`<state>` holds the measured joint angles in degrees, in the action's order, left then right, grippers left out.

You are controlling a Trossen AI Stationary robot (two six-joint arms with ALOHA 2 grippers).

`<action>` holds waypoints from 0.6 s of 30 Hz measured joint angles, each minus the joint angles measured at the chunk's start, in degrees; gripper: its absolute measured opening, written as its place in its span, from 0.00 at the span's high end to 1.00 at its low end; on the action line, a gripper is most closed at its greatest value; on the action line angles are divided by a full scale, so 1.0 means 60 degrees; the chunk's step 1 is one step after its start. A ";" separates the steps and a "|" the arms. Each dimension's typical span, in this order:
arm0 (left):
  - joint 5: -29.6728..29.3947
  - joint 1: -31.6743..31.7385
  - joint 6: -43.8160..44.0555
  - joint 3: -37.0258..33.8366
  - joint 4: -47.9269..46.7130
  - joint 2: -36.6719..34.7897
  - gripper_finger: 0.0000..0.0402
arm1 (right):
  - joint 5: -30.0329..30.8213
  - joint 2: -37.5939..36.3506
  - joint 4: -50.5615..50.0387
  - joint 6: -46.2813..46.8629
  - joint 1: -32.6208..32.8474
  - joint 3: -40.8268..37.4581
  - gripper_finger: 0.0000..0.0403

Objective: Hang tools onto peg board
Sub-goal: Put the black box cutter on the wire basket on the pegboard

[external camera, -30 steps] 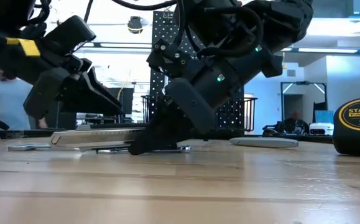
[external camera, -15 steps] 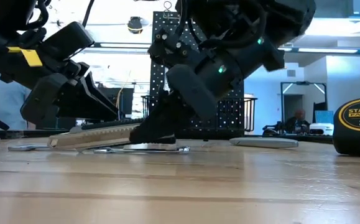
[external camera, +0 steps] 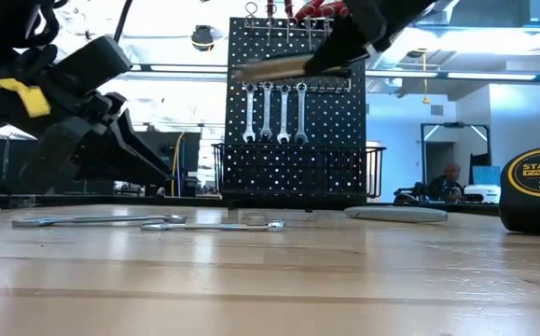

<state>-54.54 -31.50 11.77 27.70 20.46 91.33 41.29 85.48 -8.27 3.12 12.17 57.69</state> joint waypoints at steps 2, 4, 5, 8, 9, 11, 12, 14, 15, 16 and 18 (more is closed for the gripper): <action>0.0000 0.0010 0.0004 0.0000 -0.0003 0.0000 0.68 | -0.0428 -0.0451 -0.0270 -0.0072 -0.0926 -0.0012 0.75; -0.0006 0.0010 0.0000 0.0000 0.0008 0.0000 0.68 | -0.1624 -0.0740 -0.0465 -0.0070 -0.1986 -0.0018 0.75; -0.0005 0.0010 -0.0026 0.0000 0.0005 0.0000 0.68 | -0.2338 -0.0814 -0.0519 -0.0049 -0.2535 -0.0018 0.75; -0.0009 0.0010 -0.0055 0.0000 0.0003 0.0000 0.68 | -0.3758 -0.0629 -0.0643 -0.0027 -0.3837 -0.0011 0.75; -0.0010 0.0010 -0.0055 0.0000 -0.0006 0.0000 0.68 | -0.4000 -0.0513 -0.0640 -0.0027 -0.4160 -0.0013 0.75; -0.0011 0.0010 -0.0058 0.0000 -0.0003 0.0000 0.68 | -0.4518 -0.0282 -0.0639 0.0007 -0.4711 0.0006 0.75; -0.0011 0.0010 -0.0055 0.0000 -0.0006 0.0000 0.68 | -0.4774 -0.0191 -0.0685 0.0082 -0.4940 0.0065 0.75; -0.0011 0.0014 -0.0056 0.0000 -0.0018 0.0000 0.68 | -0.5348 0.0029 -0.0775 0.0227 -0.5345 0.0174 0.75; -0.0011 0.0014 -0.0058 0.0000 -0.0033 0.0000 0.68 | -0.5621 0.0157 -0.0863 0.0235 -0.5489 0.0182 0.75; -0.0010 0.0014 -0.0057 0.0000 -0.0039 0.0000 0.68 | -0.5786 0.0294 -0.0953 0.0280 -0.5600 0.0180 0.75; -0.0007 0.0014 -0.0058 0.0000 -0.0036 0.0000 0.68 | -0.5995 0.0565 -0.1008 0.0587 -0.5769 0.0178 0.74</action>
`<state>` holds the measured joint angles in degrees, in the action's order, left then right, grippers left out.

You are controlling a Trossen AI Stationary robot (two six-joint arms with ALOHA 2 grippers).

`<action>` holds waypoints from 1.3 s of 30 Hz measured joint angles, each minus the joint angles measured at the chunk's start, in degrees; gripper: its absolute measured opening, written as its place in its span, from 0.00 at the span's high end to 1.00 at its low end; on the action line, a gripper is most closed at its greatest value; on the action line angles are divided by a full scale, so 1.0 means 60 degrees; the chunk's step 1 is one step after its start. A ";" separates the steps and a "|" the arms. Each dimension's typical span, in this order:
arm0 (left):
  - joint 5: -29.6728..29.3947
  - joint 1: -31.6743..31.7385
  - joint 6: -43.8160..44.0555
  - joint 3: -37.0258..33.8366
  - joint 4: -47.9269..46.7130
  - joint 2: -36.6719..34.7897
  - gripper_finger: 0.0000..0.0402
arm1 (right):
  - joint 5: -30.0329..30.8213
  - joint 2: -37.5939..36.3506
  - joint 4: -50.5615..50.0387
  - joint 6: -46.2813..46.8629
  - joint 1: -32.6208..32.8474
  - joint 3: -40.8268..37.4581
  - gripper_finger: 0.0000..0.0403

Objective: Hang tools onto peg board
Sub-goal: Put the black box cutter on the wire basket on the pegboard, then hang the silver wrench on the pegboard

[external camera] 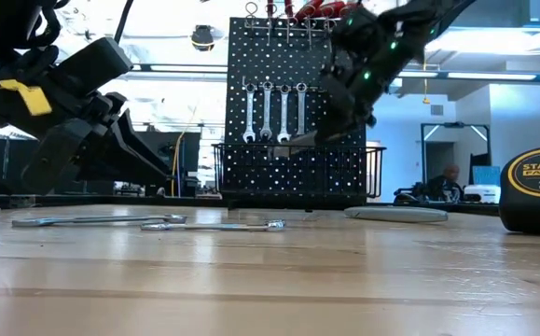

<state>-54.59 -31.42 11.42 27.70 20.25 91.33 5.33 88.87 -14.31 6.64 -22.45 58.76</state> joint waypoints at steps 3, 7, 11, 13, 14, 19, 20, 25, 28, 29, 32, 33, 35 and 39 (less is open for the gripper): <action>0.0000 0.0000 0.0000 0.0000 0.0000 0.0000 0.68 | -0.0198 0.0238 -0.0087 0.0378 -0.0242 0.0000 0.70; 0.0000 0.0000 0.0000 0.0000 -0.0004 0.0000 0.68 | -0.0179 0.0420 -0.0284 0.0429 -0.0308 0.0002 0.68; 0.0003 0.0000 -0.0001 0.0000 -0.0002 0.0000 0.68 | -0.0187 0.0345 -0.0268 0.0462 -0.0282 0.0018 0.67; 0.0004 0.0000 0.0000 0.0000 -0.0004 0.0000 0.68 | -0.0187 0.0327 -0.0284 0.0664 -0.0285 0.0018 0.67; 0.0004 0.0000 -0.0001 0.0000 -0.0007 0.0000 0.68 | -0.0187 0.0321 -0.0292 0.0746 -0.0315 0.0018 0.66; 0.0007 0.0000 0.0000 0.0000 -0.0007 0.0000 0.68 | -0.0183 0.0315 -0.0321 0.0708 -0.0417 0.0018 0.61; 0.0007 0.0000 0.0000 0.0000 -0.0007 0.0000 0.68 | -0.0183 0.0290 -0.0396 0.0569 -0.0414 0.0044 0.59; 0.0007 0.0004 -0.0007 0.0000 -0.0051 0.0000 0.68 | -0.0065 -0.0212 -0.0997 0.0465 -0.0005 0.0407 0.54; 0.0007 -0.0003 -0.0097 0.0000 -0.0045 0.0000 0.68 | 0.0822 -0.0716 -0.1301 0.0445 0.0646 0.0547 0.54; 0.0007 -0.0013 -0.0102 0.0000 -0.0055 0.0000 0.68 | 0.1241 -0.0916 -0.1337 0.0417 0.0947 0.0554 0.55; 0.0007 -0.0117 -0.0174 0.0000 -0.0030 0.0000 0.68 | 0.2346 -0.1527 -0.1363 0.0417 0.2073 0.0557 0.56; 0.0020 -0.0180 -0.0274 0.0000 -0.0008 0.0000 0.68 | 0.2647 -0.1683 -0.1367 0.0427 0.2522 0.0557 0.57; 0.0325 -0.0349 -0.0731 0.0000 0.0039 0.0000 0.68 | 0.3223 -0.1864 -0.1263 0.0581 0.3583 0.0557 0.58; 0.2396 -0.0634 -0.2021 -0.0004 0.0343 0.0007 0.68 | 0.4139 -0.1599 -0.0283 0.0977 0.5914 0.0340 0.60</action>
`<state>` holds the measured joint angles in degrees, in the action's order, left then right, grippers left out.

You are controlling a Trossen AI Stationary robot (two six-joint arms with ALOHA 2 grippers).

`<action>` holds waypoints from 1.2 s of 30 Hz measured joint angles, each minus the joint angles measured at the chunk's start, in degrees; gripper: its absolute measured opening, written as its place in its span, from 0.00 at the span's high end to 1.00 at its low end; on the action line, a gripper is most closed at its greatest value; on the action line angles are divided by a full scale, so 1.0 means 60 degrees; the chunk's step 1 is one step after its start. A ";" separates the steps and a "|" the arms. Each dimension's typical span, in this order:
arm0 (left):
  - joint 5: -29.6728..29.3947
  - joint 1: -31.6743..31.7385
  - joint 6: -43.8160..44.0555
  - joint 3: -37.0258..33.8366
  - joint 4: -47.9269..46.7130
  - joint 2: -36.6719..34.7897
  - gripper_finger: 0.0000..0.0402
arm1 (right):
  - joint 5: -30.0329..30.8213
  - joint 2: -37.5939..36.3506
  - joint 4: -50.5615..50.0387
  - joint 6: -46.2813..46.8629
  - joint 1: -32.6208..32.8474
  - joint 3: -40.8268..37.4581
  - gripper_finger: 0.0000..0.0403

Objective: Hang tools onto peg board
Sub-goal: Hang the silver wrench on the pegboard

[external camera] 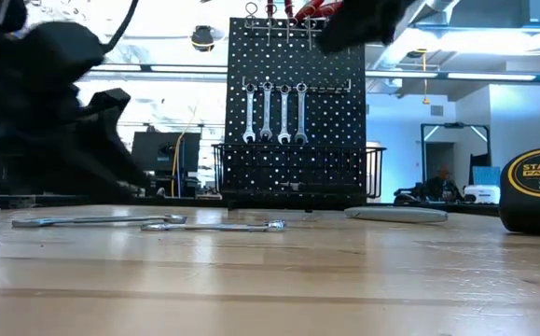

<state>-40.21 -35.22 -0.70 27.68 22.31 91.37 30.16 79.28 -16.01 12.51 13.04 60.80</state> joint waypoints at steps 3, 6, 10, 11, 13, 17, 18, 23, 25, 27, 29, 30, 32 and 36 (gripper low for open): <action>0.1166 0.0134 -0.0271 0.0003 0.0983 0.0143 0.68 | 0.0491 0.0784 0.0857 0.0498 0.1606 -0.0034 0.61; 0.1638 0.0486 -0.0362 0.0004 0.2023 0.0409 0.67 | 0.1091 0.1834 0.2074 0.0885 0.2878 -0.0038 0.61; 0.2700 0.1266 -0.0683 0.0000 0.3094 0.0808 0.61 | 0.1901 0.3184 0.3774 0.1233 0.4137 -0.0038 0.62; 0.2947 0.1464 -0.0709 0.0007 0.3391 0.0915 0.59 | 0.2076 0.3465 0.4147 0.1246 0.4353 -0.0038 0.62; 0.3289 0.1807 -0.0773 0.0122 0.3627 0.1189 0.54 | 0.2487 0.3935 0.4708 0.1271 0.4669 -0.0026 0.62; 0.3902 0.2248 -0.0733 0.0743 0.3513 0.2240 0.48 | 0.3232 0.4642 0.5806 0.1404 0.4885 0.0046 0.62; 0.3954 0.2295 -0.0694 0.0949 0.3495 0.2522 0.48 | 0.3357 0.4788 0.5996 0.1360 0.4885 0.0046 0.62; 0.3247 0.2375 -0.0613 0.1939 0.2370 0.3027 0.51 | 0.3411 0.5134 0.6048 0.1265 0.4686 0.0046 0.62; 0.3097 0.2383 -0.0253 0.2171 0.1910 0.3030 0.53 | 0.3299 0.5116 0.6063 0.1271 0.4597 0.0046 0.62; 0.3136 0.2459 0.0276 0.2237 0.1708 0.3035 0.57 | 0.3186 0.5084 0.6043 0.1266 0.4550 0.0049 0.62; 0.3352 0.2636 0.1125 0.2236 0.1474 0.3034 0.61 | 0.3176 0.5049 0.6017 0.1265 0.4549 0.0049 0.62; 0.3501 0.2768 0.1623 0.2233 0.1308 0.3031 0.63 | 0.3173 0.5035 0.6052 0.1262 0.4558 0.0049 0.62; 0.3783 0.3025 0.2312 0.2233 0.1119 0.3031 0.67 | 0.3170 0.5021 0.6058 0.1262 0.4572 0.0053 0.62; 0.4303 0.3328 0.2495 0.2226 0.1009 0.3129 0.73 | 0.3133 0.5021 0.6037 0.1260 0.4576 0.0053 0.62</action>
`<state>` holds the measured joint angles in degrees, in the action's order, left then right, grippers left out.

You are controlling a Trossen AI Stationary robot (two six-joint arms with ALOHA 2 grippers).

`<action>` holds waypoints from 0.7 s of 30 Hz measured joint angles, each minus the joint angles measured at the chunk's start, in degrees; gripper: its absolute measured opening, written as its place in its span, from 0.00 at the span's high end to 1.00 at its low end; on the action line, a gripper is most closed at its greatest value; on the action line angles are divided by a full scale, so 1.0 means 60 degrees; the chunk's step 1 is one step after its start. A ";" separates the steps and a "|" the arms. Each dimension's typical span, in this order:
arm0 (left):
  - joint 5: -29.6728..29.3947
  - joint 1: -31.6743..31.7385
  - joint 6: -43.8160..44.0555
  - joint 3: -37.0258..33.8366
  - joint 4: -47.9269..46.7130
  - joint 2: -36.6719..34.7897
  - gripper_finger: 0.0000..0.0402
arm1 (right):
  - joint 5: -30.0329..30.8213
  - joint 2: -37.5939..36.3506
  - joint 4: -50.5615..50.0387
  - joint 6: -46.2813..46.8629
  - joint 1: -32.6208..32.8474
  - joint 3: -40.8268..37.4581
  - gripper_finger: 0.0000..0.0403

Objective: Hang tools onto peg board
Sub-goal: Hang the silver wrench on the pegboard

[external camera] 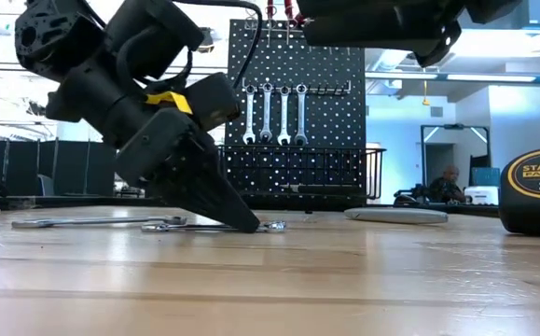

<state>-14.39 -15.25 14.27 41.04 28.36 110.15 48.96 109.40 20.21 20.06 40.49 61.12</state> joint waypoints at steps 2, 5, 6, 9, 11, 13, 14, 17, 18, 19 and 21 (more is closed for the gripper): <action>-0.0033 0.0005 -0.0132 0.0000 0.0117 0.0150 0.76 | 0.0002 0.0000 0.0023 -0.0002 -0.0007 0.0000 0.62; 0.0041 0.0006 -0.0330 0.0007 0.0505 0.0486 0.79 | 0.0001 0.0000 -0.0001 -0.0026 -0.0007 0.0000 0.62; 0.0152 0.0016 -0.0399 0.0011 0.0631 0.0565 0.80 | 0.0002 0.0000 0.0006 -0.0030 -0.0007 0.0000 0.62; 0.0372 0.0038 -0.0467 0.0011 0.0769 0.0605 0.86 | -0.0002 0.0000 0.0002 -0.0029 -0.0007 0.0000 0.62; 0.0401 0.0035 -0.0571 0.0011 0.0762 0.0552 0.91 | -0.0006 0.0000 -0.0006 -0.0021 -0.0004 0.0000 0.62; 0.0478 0.0034 -0.0650 0.0007 0.0725 0.0496 0.96 | -0.0075 0.0006 -0.0007 0.0018 -0.0013 0.0000 0.62; 0.0510 0.0034 -0.0657 0.0007 0.0705 0.0461 0.96 | -0.0183 0.0045 0.0009 0.0093 -0.0034 0.0000 0.62; 0.0603 0.0022 -0.0816 -0.0009 0.0562 0.0197 0.96 | -0.0232 0.0084 -0.0302 0.0546 -0.0148 -0.0004 0.61; 0.0596 -0.0016 -0.0890 -0.0023 0.0470 0.0022 0.96 | -0.0291 0.0083 -0.0537 0.0860 -0.0214 -0.0004 0.61; 0.0559 -0.0070 -0.0995 -0.0029 0.0360 -0.0145 0.96 | -0.0354 0.0080 -0.0846 0.1196 -0.0298 -0.0004 0.60; 0.0362 -0.0238 -0.1191 -0.0044 0.0178 -0.0492 0.97 | -0.0476 0.0080 -0.1575 0.1795 -0.0470 -0.0004 0.57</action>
<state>-12.22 -16.68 7.12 40.78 29.43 107.20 46.10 109.89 10.76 30.83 37.67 61.10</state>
